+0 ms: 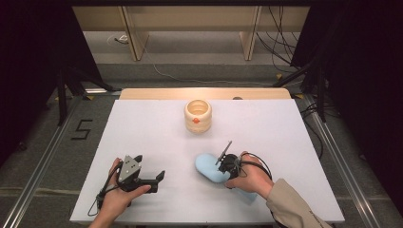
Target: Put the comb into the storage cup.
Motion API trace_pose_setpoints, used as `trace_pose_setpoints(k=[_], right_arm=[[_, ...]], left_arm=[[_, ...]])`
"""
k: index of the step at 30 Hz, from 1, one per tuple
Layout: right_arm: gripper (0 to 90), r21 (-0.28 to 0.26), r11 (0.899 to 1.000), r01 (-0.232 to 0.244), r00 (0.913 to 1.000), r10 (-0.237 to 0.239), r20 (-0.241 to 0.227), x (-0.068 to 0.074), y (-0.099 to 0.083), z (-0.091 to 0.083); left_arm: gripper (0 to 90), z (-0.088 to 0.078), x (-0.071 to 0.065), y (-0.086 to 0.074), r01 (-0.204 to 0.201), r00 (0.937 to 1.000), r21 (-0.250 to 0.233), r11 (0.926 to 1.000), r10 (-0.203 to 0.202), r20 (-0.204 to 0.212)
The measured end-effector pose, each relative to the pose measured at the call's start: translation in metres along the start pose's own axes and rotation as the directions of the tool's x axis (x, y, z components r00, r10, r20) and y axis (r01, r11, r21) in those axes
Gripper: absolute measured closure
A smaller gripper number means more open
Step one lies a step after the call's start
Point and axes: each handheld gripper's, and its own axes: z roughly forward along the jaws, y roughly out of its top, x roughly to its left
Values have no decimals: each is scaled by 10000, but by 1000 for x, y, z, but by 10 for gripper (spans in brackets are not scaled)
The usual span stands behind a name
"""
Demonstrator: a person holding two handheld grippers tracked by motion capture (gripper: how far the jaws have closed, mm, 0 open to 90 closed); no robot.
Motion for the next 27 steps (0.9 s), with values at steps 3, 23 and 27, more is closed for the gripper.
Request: trace_pose_setpoints(k=[3,23,27], right_arm=[[703,-42,9997,-226,9996,226,-141,-1,-1,-1],[704,-453,9980,-439,9983,421,-406,-4,-5,-1],[705,-570,9977,-378,9986,355,-399,-5,-5,-1]], left_arm=[[0,0,0,0,3,10000,-6,10000,-3,11],[0,0,0,0,6,10000,-16,10000,-6,-9],[0,0,0,0,13,10000,-9,10000,-13,-6]])
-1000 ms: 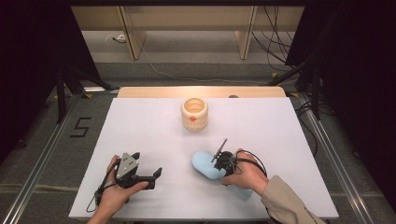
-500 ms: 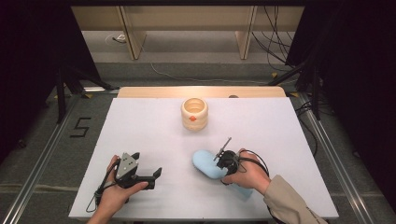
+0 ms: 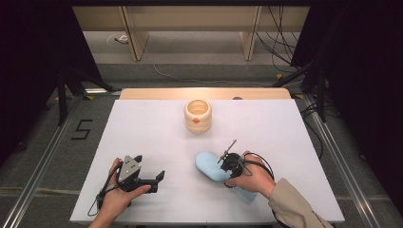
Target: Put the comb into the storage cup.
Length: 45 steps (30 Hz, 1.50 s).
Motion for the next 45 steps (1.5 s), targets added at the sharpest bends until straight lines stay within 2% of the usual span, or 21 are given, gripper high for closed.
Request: trace_pose_setpoints(k=[5,16,22,26,28,32,34,35,37,39,40,41,43,45], right_arm=[[704,-56,9998,-176,9998,175,-60,1,0,-3],[705,-613,9977,-285,9996,288,39,-1,-2,-12],[705,-1133,9922,-526,9986,533,27,-3,-2,-18],[705,-1707,9825,-738,9971,754,27,-5,-3,-24],[704,-1791,9808,-773,9968,793,37,-5,-3,-25],[705,-2288,9678,-1046,9939,1096,93,-8,-4,-28],[704,-2370,9658,-1054,9939,1103,75,-9,-4,-29],[704,-2644,9570,-1193,9920,1258,74,-10,-4,-30],[704,-2905,9482,-1286,9904,1375,106,-12,-4,-32],[705,-2986,9461,-1257,9907,1355,121,-13,-4,-32],[704,-3218,9367,-1378,9889,1484,84,-14,-4,-33],[704,-3218,9367,-1378,9889,1484,84,-14,-4,-33],[704,-3504,9254,-1442,9871,1593,143,-15,-5,-35],[704,-3496,9255,-1458,9871,1599,114,-15,-5,-35]], left_arm=[[0,0,0,0,-5,10000,-5,10000,5,-4],[0,0,-1,0,-22,10000,3,10000,22,0],[0,0,-1,0,-21,10000,-14,10000,21,-2],[0,0,-1,0,-20,10000,-25,10000,20,-6],[0,0,-1,0,-21,10000,-18,10000,21,-6],[0,0,-1,0,-24,10000,-27,10000,24,-7],[0,-1,0,0,-20,10000,-30,10000,20,-9],[0,-1,0,1,-12,10000,-30,10000,12,-9],[0,-1,0,1,-9,10000,-28,10000,9,-11],[0,-1,0,1,-18,10000,-40,10000,18,-7],[0,-1,0,1,-21,10000,-43,10000,21,-10],[0,-1,0,1,-19,10000,-45,10000,19,-8],[0,-1,0,1,-15,10000,-45,10000,15,-8],[0,-1,0,1,-10,10000,-40,10000,10,-9]])
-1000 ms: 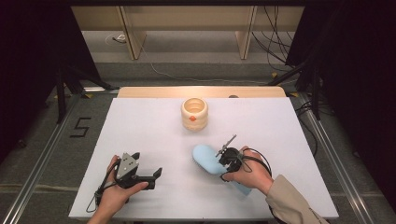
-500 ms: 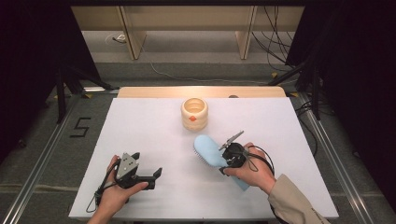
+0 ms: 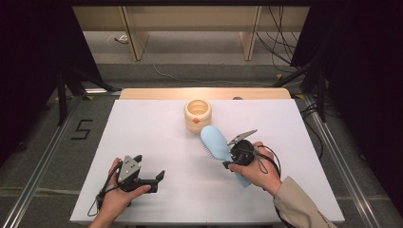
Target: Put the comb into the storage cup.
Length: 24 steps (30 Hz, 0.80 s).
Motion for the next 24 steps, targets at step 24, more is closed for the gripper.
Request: trace_pose_setpoints(k=[24], right_arm=[[704,-1735,9829,-619,9979,645,94,-8,1,-1]], left_arm=[[0,0,-1,0,-6,10000,-1,10000,6,24]])
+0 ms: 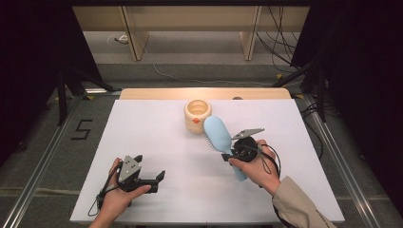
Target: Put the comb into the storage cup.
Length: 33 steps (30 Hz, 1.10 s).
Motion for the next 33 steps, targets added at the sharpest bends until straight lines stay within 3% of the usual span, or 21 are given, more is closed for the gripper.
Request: trace_pose_setpoints(k=[8,33], right_arm=[[704,-611,9981,-105,9999,105,-15,0,1,0],[704,-1687,9848,-408,9992,407,-37,0,2,1]], left_arm=[[0,0,0,0,-1,10000,4,10000,1,13],[0,0,-1,0,15,10000,-7,10000,-15,9]])
